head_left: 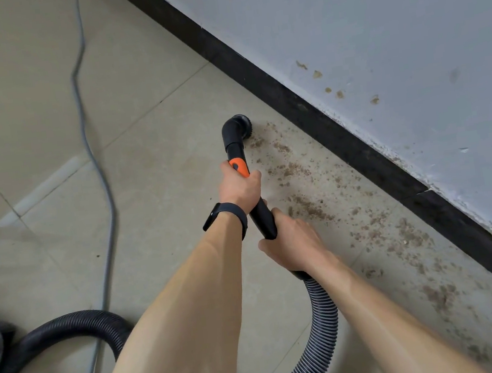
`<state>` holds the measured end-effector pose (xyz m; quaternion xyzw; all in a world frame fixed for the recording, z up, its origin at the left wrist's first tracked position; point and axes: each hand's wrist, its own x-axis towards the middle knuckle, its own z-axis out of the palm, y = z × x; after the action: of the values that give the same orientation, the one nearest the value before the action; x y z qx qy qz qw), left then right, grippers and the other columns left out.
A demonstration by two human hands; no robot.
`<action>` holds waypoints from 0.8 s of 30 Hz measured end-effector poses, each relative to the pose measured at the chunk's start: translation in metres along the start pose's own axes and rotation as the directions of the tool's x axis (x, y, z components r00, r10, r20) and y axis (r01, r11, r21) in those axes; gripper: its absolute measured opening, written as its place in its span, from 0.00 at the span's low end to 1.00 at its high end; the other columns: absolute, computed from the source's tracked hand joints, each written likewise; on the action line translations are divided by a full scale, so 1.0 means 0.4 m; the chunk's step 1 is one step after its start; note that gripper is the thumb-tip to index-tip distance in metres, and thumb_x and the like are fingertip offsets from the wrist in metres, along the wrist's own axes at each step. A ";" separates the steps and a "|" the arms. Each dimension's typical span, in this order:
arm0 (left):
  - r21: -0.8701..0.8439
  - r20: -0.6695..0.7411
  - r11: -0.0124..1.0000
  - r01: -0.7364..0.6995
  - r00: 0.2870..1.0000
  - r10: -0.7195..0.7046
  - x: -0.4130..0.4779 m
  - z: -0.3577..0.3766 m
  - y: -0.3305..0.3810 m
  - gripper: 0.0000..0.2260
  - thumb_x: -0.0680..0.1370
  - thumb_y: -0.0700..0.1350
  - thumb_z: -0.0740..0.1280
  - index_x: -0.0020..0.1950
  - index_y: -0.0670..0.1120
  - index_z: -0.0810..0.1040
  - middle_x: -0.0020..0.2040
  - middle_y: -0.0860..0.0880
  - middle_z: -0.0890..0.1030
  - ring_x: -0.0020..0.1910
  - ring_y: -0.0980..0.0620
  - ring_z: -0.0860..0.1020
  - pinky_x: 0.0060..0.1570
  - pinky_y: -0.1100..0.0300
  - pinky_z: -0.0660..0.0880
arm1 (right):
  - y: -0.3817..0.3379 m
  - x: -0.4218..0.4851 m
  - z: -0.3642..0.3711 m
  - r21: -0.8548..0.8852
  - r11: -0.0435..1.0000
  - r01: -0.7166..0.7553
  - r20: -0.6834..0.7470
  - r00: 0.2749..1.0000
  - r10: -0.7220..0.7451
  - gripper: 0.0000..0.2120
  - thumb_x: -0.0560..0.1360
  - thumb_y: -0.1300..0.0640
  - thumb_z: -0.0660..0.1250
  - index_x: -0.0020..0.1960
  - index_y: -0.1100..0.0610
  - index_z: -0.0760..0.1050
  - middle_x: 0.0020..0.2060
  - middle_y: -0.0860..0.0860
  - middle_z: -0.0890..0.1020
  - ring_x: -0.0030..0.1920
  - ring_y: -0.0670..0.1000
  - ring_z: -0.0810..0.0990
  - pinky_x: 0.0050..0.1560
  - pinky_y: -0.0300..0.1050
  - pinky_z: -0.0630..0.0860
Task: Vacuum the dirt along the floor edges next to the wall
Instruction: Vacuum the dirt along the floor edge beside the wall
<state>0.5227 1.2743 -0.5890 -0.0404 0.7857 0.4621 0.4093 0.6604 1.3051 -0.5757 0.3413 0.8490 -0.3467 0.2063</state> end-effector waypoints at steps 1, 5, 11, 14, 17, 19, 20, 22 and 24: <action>-0.003 0.003 1.000 -0.001 1.000 0.001 0.003 0.004 0.002 0.17 0.79 0.43 0.62 0.65 0.47 0.61 0.49 0.44 0.73 0.37 0.38 0.81 0.22 0.59 0.75 | 0.003 0.003 -0.001 0.007 1.000 -0.004 0.000 1.000 0.004 0.11 0.74 0.53 0.67 0.52 0.53 0.68 0.40 0.53 0.78 0.42 0.59 0.78 0.41 0.51 0.75; 0.011 0.017 1.000 -0.017 1.000 0.017 0.016 0.020 0.009 0.16 0.79 0.43 0.62 0.65 0.48 0.61 0.48 0.44 0.73 0.36 0.38 0.81 0.25 0.57 0.77 | 0.014 0.015 -0.003 0.029 0.999 -0.022 -0.001 1.000 0.022 0.11 0.73 0.53 0.66 0.52 0.53 0.68 0.40 0.53 0.79 0.42 0.59 0.78 0.38 0.51 0.72; 0.054 0.021 0.997 -0.048 0.999 0.047 0.030 0.050 0.021 0.16 0.79 0.44 0.63 0.64 0.48 0.61 0.48 0.44 0.73 0.37 0.37 0.82 0.26 0.55 0.78 | 0.032 0.025 -0.011 0.072 0.996 -0.052 -0.013 0.998 0.053 0.11 0.72 0.53 0.66 0.51 0.53 0.67 0.39 0.53 0.79 0.42 0.59 0.78 0.39 0.51 0.73; 0.058 0.030 0.997 -0.053 0.998 0.052 0.035 0.065 0.027 0.16 0.80 0.44 0.63 0.64 0.48 0.61 0.49 0.43 0.73 0.34 0.39 0.80 0.24 0.57 0.76 | 0.043 0.028 -0.017 0.082 0.994 -0.069 -0.017 0.997 0.070 0.10 0.73 0.53 0.66 0.51 0.52 0.67 0.39 0.52 0.78 0.43 0.59 0.78 0.39 0.51 0.72; 0.068 0.056 0.995 -0.069 0.996 0.065 0.036 0.082 0.035 0.15 0.80 0.44 0.63 0.63 0.48 0.61 0.49 0.44 0.73 0.32 0.40 0.80 0.25 0.56 0.76 | 0.054 0.030 -0.023 0.106 0.990 -0.093 -0.017 0.995 0.095 0.10 0.73 0.53 0.65 0.52 0.51 0.68 0.40 0.51 0.79 0.43 0.57 0.78 0.40 0.50 0.72; 0.066 0.066 0.995 -0.076 0.995 0.072 0.039 0.095 0.039 0.15 0.80 0.44 0.63 0.63 0.48 0.61 0.48 0.44 0.73 0.31 0.41 0.79 0.25 0.56 0.77 | 0.064 0.031 -0.028 0.120 0.987 -0.106 -0.026 0.994 0.110 0.09 0.72 0.53 0.65 0.51 0.50 0.68 0.40 0.51 0.79 0.43 0.57 0.78 0.40 0.51 0.72; 0.065 0.071 0.995 -0.081 0.995 0.076 0.039 0.102 0.042 0.15 0.80 0.44 0.63 0.63 0.48 0.61 0.48 0.43 0.73 0.31 0.41 0.79 0.26 0.55 0.78 | 0.069 0.031 -0.031 0.122 0.986 -0.110 -0.031 0.993 0.115 0.09 0.73 0.53 0.65 0.51 0.50 0.68 0.40 0.51 0.79 0.43 0.57 0.78 0.41 0.51 0.73; 0.062 0.082 0.994 -0.093 0.993 0.088 0.043 0.117 0.046 0.15 0.80 0.44 0.63 0.63 0.48 0.62 0.48 0.43 0.74 0.31 0.42 0.78 0.29 0.52 0.80 | 0.079 0.033 -0.037 0.124 0.985 -0.119 -0.041 0.991 0.125 0.10 0.72 0.53 0.66 0.52 0.50 0.68 0.41 0.51 0.79 0.45 0.57 0.78 0.43 0.52 0.74; 0.058 0.080 0.993 -0.107 0.992 0.102 0.046 0.131 0.048 0.15 0.79 0.43 0.63 0.63 0.47 0.62 0.47 0.43 0.73 0.31 0.43 0.77 0.28 0.53 0.80 | 0.089 0.037 -0.041 0.126 0.985 -0.122 -0.054 0.990 0.130 0.10 0.72 0.53 0.66 0.52 0.50 0.69 0.41 0.50 0.80 0.44 0.57 0.79 0.45 0.53 0.77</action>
<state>0.5337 1.3309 -0.6006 0.0315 0.7844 0.4594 0.4156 0.6743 1.3423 -0.5891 0.4169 0.8089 -0.3734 0.1802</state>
